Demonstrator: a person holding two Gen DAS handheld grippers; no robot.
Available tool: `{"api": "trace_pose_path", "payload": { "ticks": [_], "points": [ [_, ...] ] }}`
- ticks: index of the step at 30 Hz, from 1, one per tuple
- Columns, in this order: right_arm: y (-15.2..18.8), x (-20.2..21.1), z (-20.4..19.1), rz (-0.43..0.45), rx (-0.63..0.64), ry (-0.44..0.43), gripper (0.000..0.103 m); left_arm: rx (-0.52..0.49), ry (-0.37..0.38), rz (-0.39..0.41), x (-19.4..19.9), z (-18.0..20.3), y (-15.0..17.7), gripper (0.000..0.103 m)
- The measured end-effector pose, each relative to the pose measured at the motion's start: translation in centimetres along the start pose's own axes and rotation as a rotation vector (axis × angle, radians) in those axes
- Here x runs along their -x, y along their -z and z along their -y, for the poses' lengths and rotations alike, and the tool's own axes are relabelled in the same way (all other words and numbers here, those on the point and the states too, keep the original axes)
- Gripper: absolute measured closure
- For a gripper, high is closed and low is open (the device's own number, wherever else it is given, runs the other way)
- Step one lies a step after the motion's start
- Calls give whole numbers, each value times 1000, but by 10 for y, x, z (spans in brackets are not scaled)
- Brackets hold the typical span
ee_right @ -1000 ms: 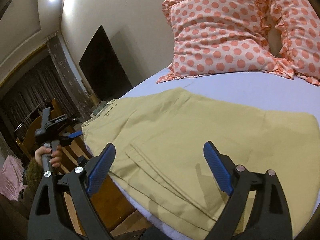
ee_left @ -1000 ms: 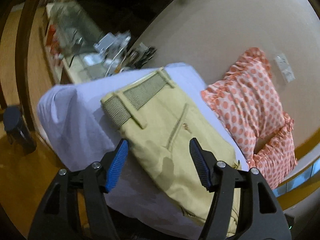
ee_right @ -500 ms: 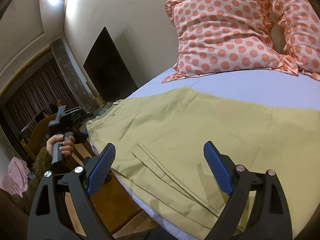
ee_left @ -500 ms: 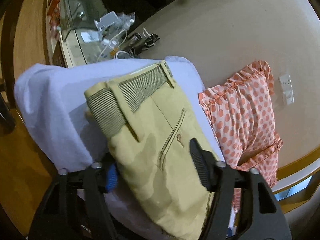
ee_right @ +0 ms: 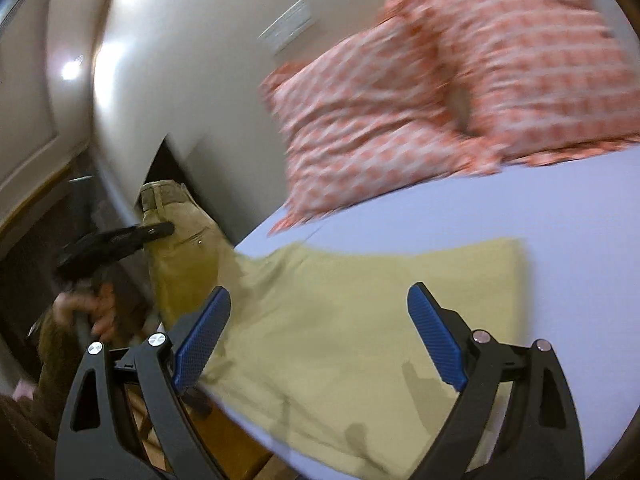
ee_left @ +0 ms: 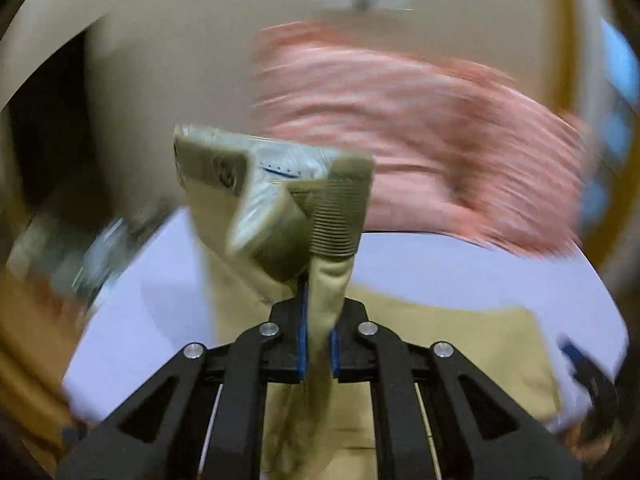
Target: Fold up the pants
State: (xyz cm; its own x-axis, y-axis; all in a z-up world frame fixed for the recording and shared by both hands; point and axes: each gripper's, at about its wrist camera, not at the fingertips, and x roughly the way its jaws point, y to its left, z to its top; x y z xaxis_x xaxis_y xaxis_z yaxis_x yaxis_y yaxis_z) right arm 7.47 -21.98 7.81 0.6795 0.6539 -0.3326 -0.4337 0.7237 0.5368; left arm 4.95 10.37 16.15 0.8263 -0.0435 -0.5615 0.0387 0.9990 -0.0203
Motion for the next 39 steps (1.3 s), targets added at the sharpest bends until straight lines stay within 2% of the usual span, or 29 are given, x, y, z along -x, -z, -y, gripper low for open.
{"api": "trace_pose_path", "payload": {
  "ticks": [1, 4, 5, 7, 9, 11, 12, 15, 16, 17, 18, 19, 21, 22, 25, 28, 31, 32, 33, 35, 36, 37, 39],
  "points": [
    [-3, 10, 9, 25, -23, 28, 11, -63, 43, 5, -1, 29, 3, 95],
    [-8, 41, 41, 95, -109, 113, 11, -263, 269, -35, -15, 127, 40, 96],
    [-9, 50, 52, 107, -140, 136, 11, -320, 302, -54, -21, 150, 54, 96],
    [-8, 58, 67, 107, -196, 145, 11, -443, 330, -135, -43, 192, 94, 96],
    [-6, 57, 77, 68, -243, 112, 11, -518, 333, -188, -59, 211, 125, 95],
    [-4, 47, 79, 15, -255, 90, 11, -590, 269, -124, -55, 215, 144, 93],
    [-4, 41, 80, -12, -255, 87, 11, -599, 274, -104, -48, 211, 146, 89],
    [-6, 13, 83, -98, -258, 92, 16, -542, 364, -42, -13, 180, 136, 78],
    [-5, 5, 85, -124, -257, 101, 21, -516, 382, -30, -6, 179, 132, 66],
    [-4, -4, 87, -160, -254, 122, 22, -459, 395, -19, 5, 163, 124, 60],
    [-3, -13, 89, -188, -250, 141, 26, -396, 391, -18, 6, 142, 112, 50],
    [-1, -17, 90, -206, -245, 156, 30, -319, 359, -29, 1, 117, 98, 46],
    [1, -30, 93, -243, -237, 201, 36, -174, 270, -79, -25, 75, 77, 45],
    [3, -33, 95, -249, -235, 201, 40, -57, 231, -146, -51, 40, 67, 45],
    [5, -37, 92, -247, -195, 210, 50, 146, 195, -303, -107, -22, 59, 47],
    [4, -35, 101, -231, -229, 195, 52, 210, 244, -396, -140, -39, 61, 47],
    [4, -39, 104, -227, -235, 175, 53, 181, 262, -439, -156, -34, 61, 46],
    [4, -41, 102, -239, -233, 155, 58, 178, 267, -438, -158, -32, 61, 45],
    [7, -46, 103, -280, -246, 94, 73, 180, 294, -447, -161, -29, 59, 46],
    [9, -50, 109, -318, -310, -12, 81, 161, 295, -446, -163, -26, 58, 63],
    [8, -50, 113, -323, -337, -41, 84, 140, 295, -447, -163, -24, 57, 88],
    [6, -49, 115, -327, -362, -65, 86, 121, 284, -445, -162, -21, 54, 94],
    [-6, -50, 118, -329, -391, -105, 87, 116, 287, -441, -165, -21, 48, 96]
  ]
}}
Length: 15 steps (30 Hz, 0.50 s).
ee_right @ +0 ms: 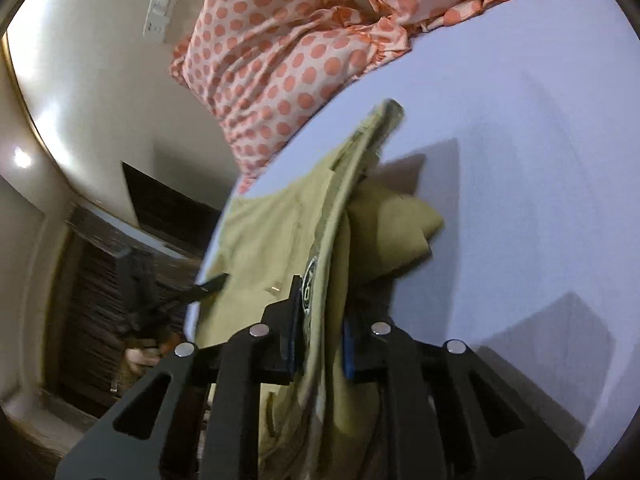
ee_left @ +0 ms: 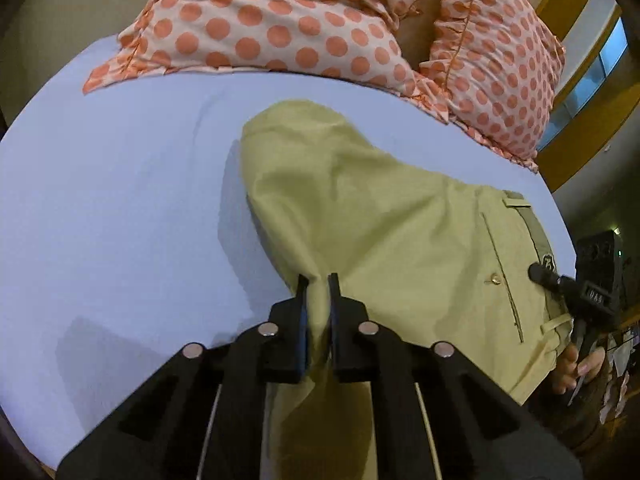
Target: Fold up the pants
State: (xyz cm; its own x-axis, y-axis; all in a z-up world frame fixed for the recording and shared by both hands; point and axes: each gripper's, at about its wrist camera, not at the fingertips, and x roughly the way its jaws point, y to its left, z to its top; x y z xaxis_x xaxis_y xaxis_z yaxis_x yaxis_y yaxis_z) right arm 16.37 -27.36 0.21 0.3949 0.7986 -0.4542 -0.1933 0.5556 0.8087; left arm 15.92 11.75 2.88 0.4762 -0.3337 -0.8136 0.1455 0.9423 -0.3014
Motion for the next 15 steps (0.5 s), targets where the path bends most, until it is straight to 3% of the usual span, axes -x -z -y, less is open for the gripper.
{"api": "trace_pose_path", "payload": {
  "ticks": [3, 6, 10, 13, 14, 15],
  "points": [
    [-28, 4, -20, 25, 58, 26, 88, -15, -3, 54, 5, 9, -25, 96],
    [-69, 11, -35, 113, 115, 72, 92, -25, -7, 137, 4, 22, -62, 96],
    [-108, 3, -21, 175, 116, 230, 90, -44, -145, 148, -36, 38, -102, 91],
    [-112, -11, -6, 126, 132, 507, 85, -34, -259, 115, -53, 33, -106, 81],
    [-108, -5, -6, 147, 144, 526, 85, -39, -296, 156, -43, 30, -101, 81],
    [-102, 5, -10, 191, 161, 496, 76, -41, -320, 180, -32, 28, -96, 78]
  ]
}}
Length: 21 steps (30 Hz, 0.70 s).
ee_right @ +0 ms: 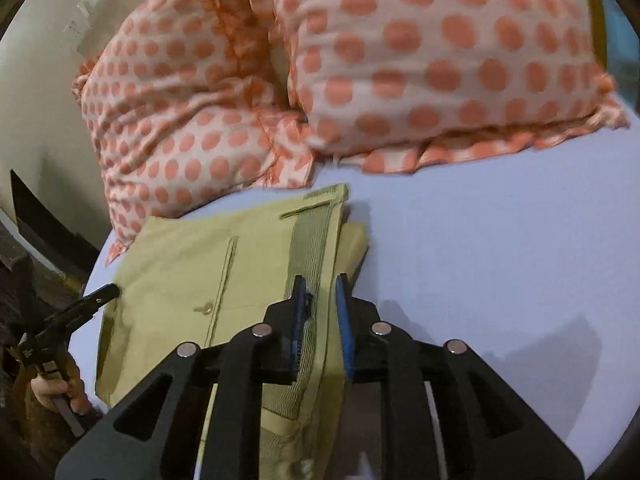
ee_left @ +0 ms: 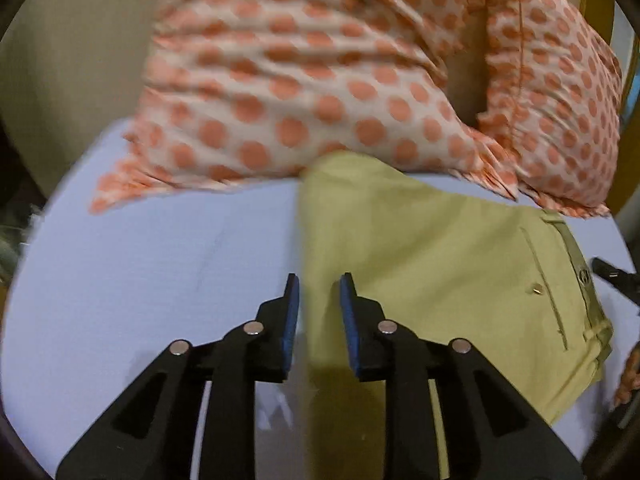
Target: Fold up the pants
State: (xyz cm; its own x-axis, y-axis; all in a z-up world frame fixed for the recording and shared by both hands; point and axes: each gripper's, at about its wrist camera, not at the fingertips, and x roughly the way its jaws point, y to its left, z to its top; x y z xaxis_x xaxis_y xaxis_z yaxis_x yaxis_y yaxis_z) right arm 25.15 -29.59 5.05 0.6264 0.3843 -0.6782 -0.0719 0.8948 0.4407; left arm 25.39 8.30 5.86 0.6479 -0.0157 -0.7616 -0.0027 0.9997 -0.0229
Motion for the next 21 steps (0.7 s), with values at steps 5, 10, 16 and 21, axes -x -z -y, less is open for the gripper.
{"api": "trace_pose_path", "payload": {
  "ticks": [5, 10, 16, 21],
  "points": [
    [16, 16, -22, 30, 73, -150, 25, -8, 195, 32, 33, 8, 20, 48],
    [31, -35, -26, -147, 26, -107, 9, -64, 225, -171, -13, 49, 40, 24],
    [58, 17, -52, -76, 108, 55, 4, -170, 24, -94, 38, 65, 72, 3],
    [121, 61, -76, -14, 188, 164, 1, -140, 31, -69, 86, 48, 121, 2]
  ]
}}
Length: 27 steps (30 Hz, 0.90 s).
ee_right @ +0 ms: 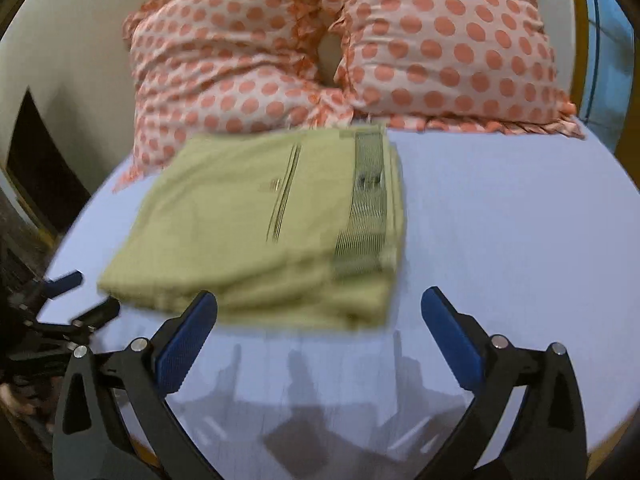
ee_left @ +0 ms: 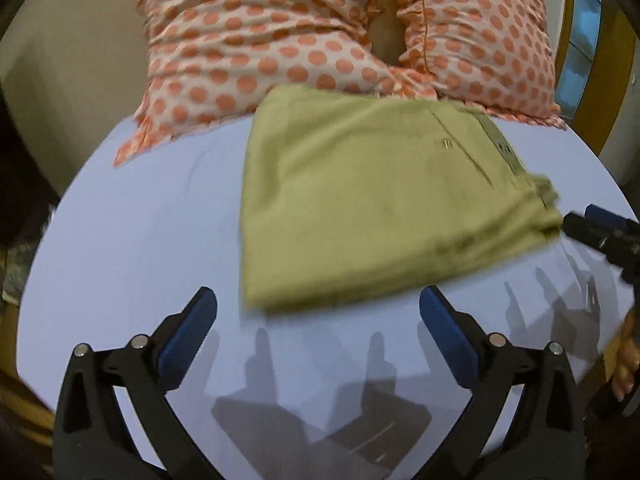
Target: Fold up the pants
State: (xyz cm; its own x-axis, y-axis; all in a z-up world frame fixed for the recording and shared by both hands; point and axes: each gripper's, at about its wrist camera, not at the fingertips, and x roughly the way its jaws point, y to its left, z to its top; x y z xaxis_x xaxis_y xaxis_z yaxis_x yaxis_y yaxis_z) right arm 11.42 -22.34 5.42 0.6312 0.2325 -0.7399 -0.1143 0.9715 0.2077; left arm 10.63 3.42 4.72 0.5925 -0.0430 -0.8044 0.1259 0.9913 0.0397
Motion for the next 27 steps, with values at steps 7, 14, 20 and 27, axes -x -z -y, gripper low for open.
{"api": "trace_pose_path", "payload": {
  "ticks": [7, 14, 20, 27],
  "points": [
    [39, -21, -33, -54, 45, 44, 1, 29, -27, -81, -20, -2, 26, 2],
    [44, -36, -50, -100, 91, 160, 1, 60, -10, -79, -28, -5, 27, 2],
    [50, -35, -51, -60, 79, 165, 1, 59, -7, -38, -25, -5, 33, 2],
    [46, -36, -52, -76, 63, 182, 1, 62, -13, -22, -24, -4, 35, 2]
  ]
}}
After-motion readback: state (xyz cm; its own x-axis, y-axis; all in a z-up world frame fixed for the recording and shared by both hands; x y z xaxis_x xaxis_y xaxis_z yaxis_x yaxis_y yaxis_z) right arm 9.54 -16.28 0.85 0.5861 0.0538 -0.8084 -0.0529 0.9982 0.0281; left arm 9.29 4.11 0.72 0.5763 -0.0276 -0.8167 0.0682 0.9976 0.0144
